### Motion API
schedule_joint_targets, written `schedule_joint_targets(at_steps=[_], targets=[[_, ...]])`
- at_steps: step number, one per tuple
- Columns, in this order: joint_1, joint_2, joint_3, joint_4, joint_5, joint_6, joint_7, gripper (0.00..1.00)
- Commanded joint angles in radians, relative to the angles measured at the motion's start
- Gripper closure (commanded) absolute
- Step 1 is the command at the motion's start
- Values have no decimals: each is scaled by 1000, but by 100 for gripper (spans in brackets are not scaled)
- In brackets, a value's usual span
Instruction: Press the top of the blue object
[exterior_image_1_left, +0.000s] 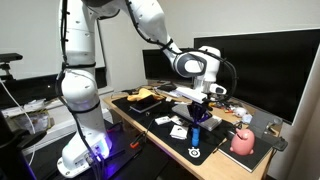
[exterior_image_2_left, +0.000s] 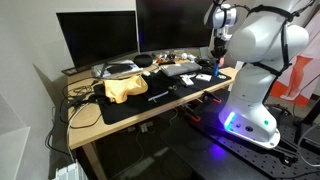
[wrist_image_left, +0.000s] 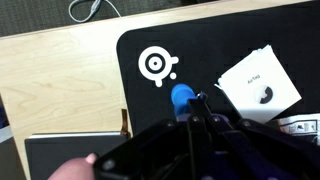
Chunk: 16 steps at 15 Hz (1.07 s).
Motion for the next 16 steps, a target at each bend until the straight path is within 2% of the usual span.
schedule_joint_targets(at_steps=[1,16], targets=[[-20,38,18,5,24,-7,8,100],[-44,-29,8,-22,16,-21,-23,100]])
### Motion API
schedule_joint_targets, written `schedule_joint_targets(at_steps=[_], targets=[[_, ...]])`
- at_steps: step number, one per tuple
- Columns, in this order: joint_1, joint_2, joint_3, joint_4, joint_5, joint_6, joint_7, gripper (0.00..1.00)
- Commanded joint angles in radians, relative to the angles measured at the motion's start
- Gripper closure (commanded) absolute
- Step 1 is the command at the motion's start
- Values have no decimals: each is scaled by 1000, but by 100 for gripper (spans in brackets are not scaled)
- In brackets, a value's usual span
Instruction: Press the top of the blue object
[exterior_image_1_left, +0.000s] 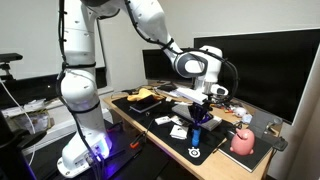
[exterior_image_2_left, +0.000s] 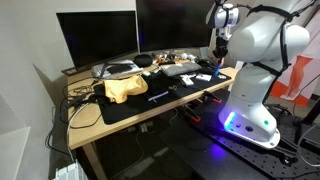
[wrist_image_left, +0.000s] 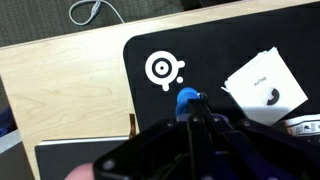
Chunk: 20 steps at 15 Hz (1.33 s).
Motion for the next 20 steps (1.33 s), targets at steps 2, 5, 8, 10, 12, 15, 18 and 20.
schedule_joint_targets(at_steps=[2,5,8,10,12,15,18,20], targets=[[-19,-32,8,-23,15,-23,-23,100],[-21,-45,7,-28,19,-29,-31,100],[-21,-51,7,-29,21,-34,-33,100],[-22,-52,8,-29,23,-35,-32,100],[-21,-52,8,-28,27,-36,-30,100],[-20,-51,10,-26,37,-35,-28,100],[-20,-54,10,-25,44,-38,-31,100],[-21,-59,9,-26,47,-38,-34,100]])
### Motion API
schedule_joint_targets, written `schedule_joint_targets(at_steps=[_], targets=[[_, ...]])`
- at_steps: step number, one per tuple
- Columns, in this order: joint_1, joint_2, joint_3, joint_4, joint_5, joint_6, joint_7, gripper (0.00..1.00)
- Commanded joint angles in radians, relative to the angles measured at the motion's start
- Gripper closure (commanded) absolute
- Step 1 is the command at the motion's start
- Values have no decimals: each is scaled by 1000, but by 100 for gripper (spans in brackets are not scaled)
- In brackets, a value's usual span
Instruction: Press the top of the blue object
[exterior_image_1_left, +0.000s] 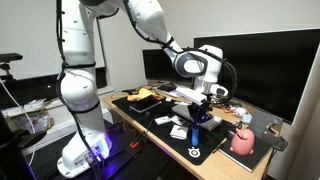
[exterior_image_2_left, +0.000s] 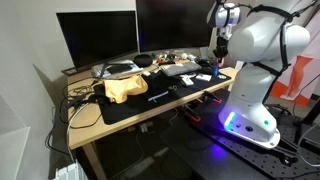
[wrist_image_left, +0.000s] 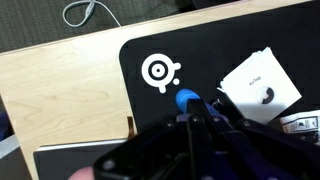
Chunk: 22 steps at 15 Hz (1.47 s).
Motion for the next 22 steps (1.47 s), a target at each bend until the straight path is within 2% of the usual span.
schedule_joint_targets(at_steps=[1,8,17,18,19,22], targets=[[-10,-45,9,-17,22,-25,-28,100],[-16,-76,2,-23,28,-37,-53,100],[-28,-228,-58,-42,33,-142,-219,100],[-26,-242,-65,-45,31,-150,-227,82],[-24,-255,-71,-49,29,-155,-235,72],[-19,-292,-83,-65,21,-154,-250,51]])
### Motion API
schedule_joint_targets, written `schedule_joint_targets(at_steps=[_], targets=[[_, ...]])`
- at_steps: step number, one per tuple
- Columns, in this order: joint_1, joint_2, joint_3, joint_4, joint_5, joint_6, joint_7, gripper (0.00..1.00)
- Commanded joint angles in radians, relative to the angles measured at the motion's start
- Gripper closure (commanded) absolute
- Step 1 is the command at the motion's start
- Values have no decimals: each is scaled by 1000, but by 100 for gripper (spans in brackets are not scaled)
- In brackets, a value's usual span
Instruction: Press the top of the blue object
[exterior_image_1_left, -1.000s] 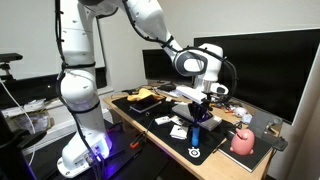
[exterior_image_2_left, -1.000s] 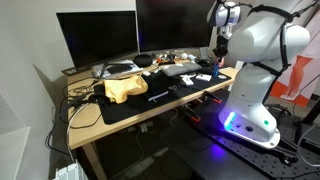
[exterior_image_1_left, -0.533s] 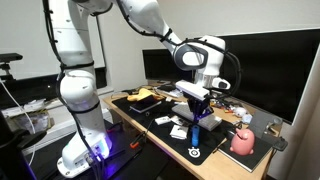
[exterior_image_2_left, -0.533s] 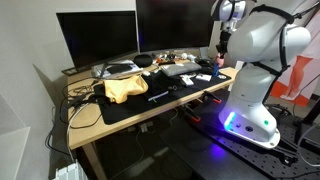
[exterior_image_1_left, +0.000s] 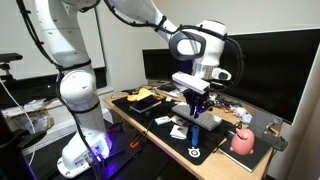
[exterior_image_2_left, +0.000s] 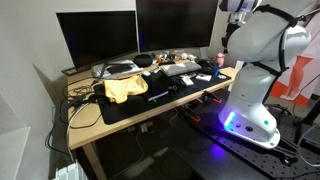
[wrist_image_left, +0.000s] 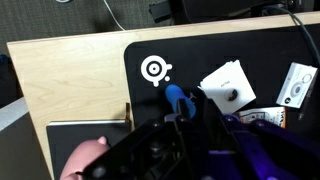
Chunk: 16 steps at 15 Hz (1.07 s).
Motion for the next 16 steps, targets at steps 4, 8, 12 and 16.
schedule_joint_targets(at_steps=[4,8,12,16], targets=[[7,-105,-23,-59,-11,-13,-44,20],[6,-144,-26,-79,-27,-1,-46,0],[5,-186,-27,-98,-49,18,-34,0],[19,-144,-33,-61,-36,-1,-29,0]])
